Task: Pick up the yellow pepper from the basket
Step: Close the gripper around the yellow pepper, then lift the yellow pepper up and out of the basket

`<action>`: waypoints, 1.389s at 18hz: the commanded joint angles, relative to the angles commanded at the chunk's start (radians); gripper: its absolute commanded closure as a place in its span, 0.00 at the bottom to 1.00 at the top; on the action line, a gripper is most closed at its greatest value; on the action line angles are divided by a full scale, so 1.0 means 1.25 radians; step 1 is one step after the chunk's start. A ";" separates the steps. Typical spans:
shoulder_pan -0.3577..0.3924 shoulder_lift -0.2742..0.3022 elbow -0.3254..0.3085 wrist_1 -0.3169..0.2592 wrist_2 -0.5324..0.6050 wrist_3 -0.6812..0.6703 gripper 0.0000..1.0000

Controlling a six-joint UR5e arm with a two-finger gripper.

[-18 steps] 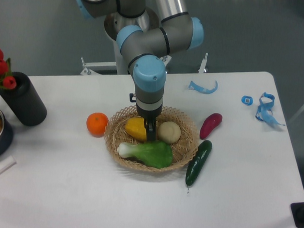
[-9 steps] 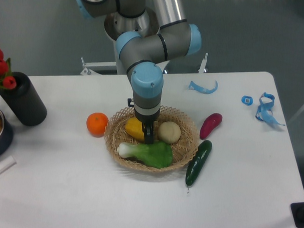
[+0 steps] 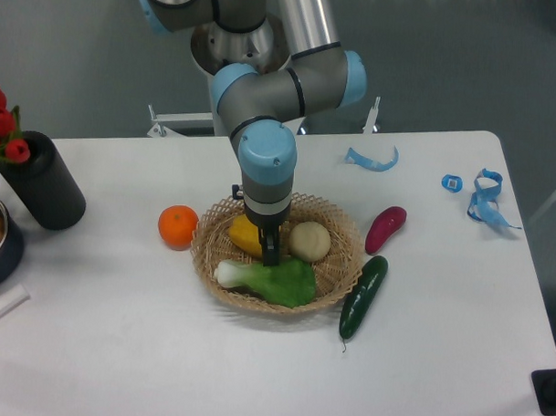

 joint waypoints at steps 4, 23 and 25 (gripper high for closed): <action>-0.002 0.001 0.000 0.001 0.000 -0.006 0.10; 0.009 0.071 0.015 -0.009 0.001 -0.053 0.30; 0.018 0.082 0.016 -0.010 0.001 -0.054 0.30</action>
